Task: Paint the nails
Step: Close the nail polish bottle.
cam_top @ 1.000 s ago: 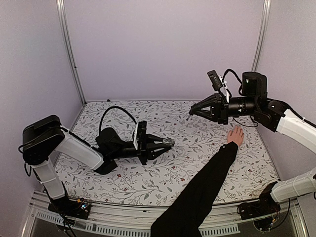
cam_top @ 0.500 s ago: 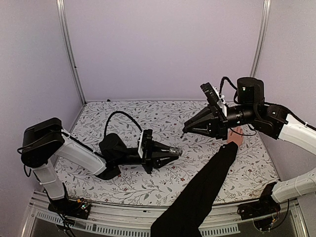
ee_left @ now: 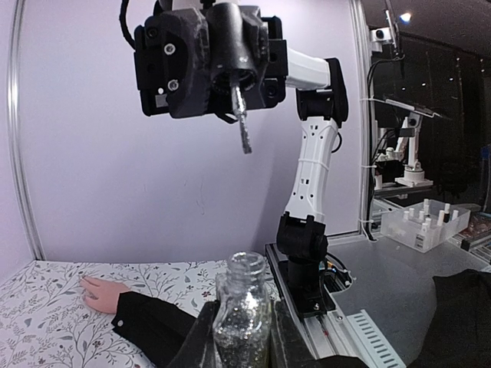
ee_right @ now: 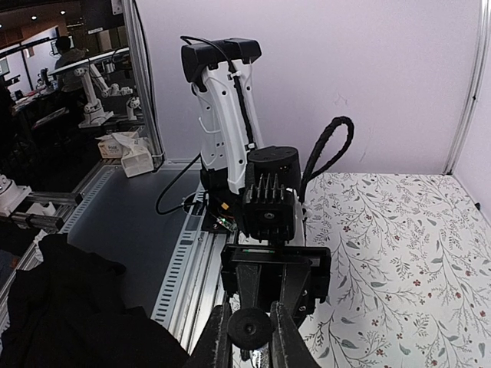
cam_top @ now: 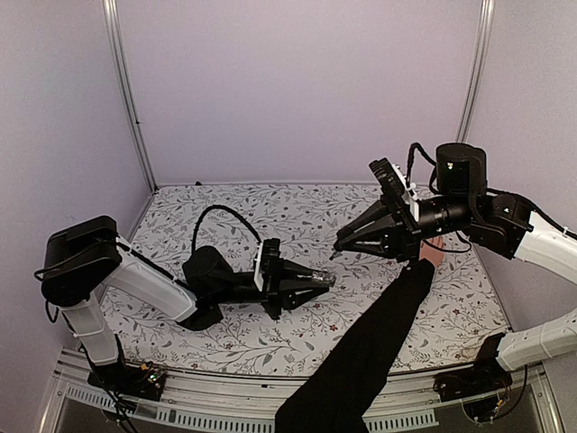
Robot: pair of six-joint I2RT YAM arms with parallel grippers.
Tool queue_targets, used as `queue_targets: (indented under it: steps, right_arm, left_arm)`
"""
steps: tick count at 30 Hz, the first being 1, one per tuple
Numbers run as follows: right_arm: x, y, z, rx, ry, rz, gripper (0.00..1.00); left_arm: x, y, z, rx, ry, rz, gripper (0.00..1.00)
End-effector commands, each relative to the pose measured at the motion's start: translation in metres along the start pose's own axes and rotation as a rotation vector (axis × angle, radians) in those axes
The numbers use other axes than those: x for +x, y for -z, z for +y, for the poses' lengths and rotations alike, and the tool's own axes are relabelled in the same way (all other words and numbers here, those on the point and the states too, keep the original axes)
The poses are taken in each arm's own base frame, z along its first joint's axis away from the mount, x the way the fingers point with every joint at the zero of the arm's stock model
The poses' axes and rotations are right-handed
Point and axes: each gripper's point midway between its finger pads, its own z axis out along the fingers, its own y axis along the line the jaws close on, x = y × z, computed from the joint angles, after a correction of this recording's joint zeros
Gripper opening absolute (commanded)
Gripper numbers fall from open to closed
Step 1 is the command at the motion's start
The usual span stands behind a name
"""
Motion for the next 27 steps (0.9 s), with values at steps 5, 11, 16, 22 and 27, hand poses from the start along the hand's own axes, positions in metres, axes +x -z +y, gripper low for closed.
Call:
queue_targets:
  steps: [5, 11, 16, 22, 27]
  right_arm:
    - [0.007, -0.006, -0.002, 0.030, 0.022, 0.036, 0.00]
    - [0.017, -0.012, -0.002, 0.038, 0.021, 0.071, 0.00]
    - [0.023, -0.017, -0.002, 0.048, 0.026, 0.095, 0.00]
    - [0.030, -0.020, -0.003, 0.062, 0.031, 0.122, 0.00]
    - [0.031, -0.019, -0.004, 0.075, 0.033, 0.130, 0.00]
  left_arm:
    - [-0.009, -0.006, -0.005, 0.034, -0.024, -0.047, 0.00]
    - [-0.008, -0.006, -0.006, 0.036, -0.016, -0.046, 0.00]
    - [-0.006, -0.005, -0.005, 0.030, -0.010, -0.047, 0.00]
    - [-0.008, -0.004, -0.006, 0.035, -0.004, -0.060, 0.00]
    - [-0.009, -0.004, -0.007, 0.039, -0.001, -0.065, 0.00]
